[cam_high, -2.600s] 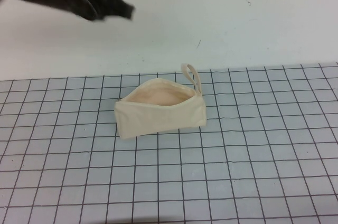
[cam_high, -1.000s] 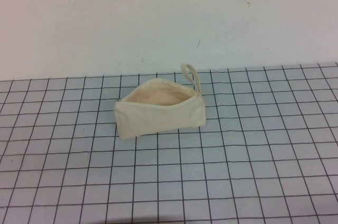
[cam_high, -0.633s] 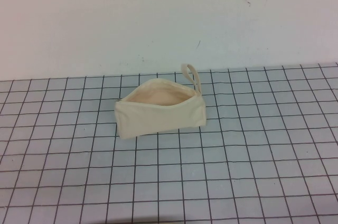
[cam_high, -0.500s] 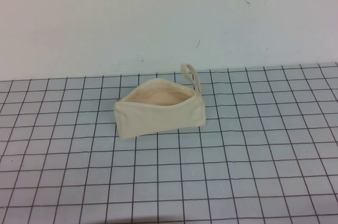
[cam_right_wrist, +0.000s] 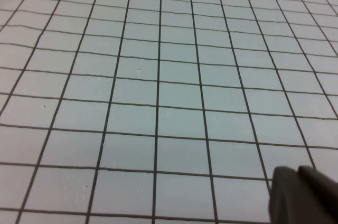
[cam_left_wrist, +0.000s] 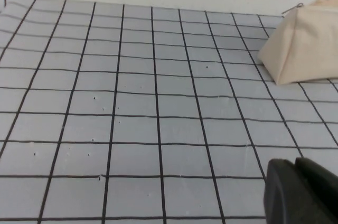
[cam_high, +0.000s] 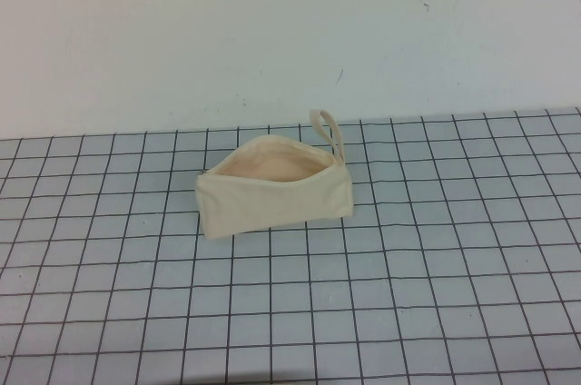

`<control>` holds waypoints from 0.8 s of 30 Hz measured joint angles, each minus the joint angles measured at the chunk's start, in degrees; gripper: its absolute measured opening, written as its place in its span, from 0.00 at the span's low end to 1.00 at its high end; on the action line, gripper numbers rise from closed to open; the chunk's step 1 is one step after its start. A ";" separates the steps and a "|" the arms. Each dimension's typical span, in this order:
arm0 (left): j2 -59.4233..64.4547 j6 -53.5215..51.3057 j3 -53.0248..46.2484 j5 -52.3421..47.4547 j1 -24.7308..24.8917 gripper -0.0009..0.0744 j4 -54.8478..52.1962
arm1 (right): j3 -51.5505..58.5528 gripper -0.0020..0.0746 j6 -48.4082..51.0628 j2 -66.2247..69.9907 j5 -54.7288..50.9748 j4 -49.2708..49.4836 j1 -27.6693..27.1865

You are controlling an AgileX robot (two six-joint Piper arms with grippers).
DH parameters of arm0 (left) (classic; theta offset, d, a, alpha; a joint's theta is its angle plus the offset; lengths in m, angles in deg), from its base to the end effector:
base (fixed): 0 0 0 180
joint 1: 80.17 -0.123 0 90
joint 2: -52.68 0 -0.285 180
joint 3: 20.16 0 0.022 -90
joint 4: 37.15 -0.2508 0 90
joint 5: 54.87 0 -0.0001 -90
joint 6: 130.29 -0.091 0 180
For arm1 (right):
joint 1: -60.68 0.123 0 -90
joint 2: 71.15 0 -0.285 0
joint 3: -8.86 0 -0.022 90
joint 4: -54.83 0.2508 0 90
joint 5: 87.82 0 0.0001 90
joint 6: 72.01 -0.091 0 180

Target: Put eraser into pencil case

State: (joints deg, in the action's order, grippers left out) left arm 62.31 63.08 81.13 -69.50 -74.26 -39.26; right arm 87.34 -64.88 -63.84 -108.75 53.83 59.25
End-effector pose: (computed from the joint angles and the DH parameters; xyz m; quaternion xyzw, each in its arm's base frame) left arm 0.0575 -0.0051 0.1794 -0.0399 0.7814 -0.0897 0.6163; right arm 0.0529 -0.0019 0.1733 -0.0446 0.8011 -0.0519 0.5945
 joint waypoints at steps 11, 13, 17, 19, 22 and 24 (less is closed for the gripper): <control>-2.39 -15.90 0.11 -3.86 -5.72 0.01 9.80 | 0.00 0.03 0.00 0.00 0.00 0.00 0.00; -2.39 -16.16 0.11 -3.91 -6.77 0.01 9.94 | 0.00 0.03 0.00 0.00 0.00 0.00 0.00; -2.39 -16.16 0.21 -4.01 -7.02 0.01 10.04 | 0.00 0.03 0.00 0.00 0.00 0.00 0.00; -2.39 -15.34 0.21 -4.01 -7.02 0.01 10.04 | 0.00 0.03 0.00 0.00 0.00 0.00 0.00; -2.39 -12.77 0.21 -4.15 -7.02 0.01 8.88 | 0.00 0.03 0.00 0.00 0.00 0.00 0.00; -2.39 -12.16 0.21 -4.19 -7.02 0.01 8.31 | 0.00 0.03 0.00 0.00 0.00 0.00 0.00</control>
State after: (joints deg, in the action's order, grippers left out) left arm 59.93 50.92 81.34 -73.68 -81.28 -30.95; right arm 87.34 -64.88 -63.84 -108.75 53.83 59.25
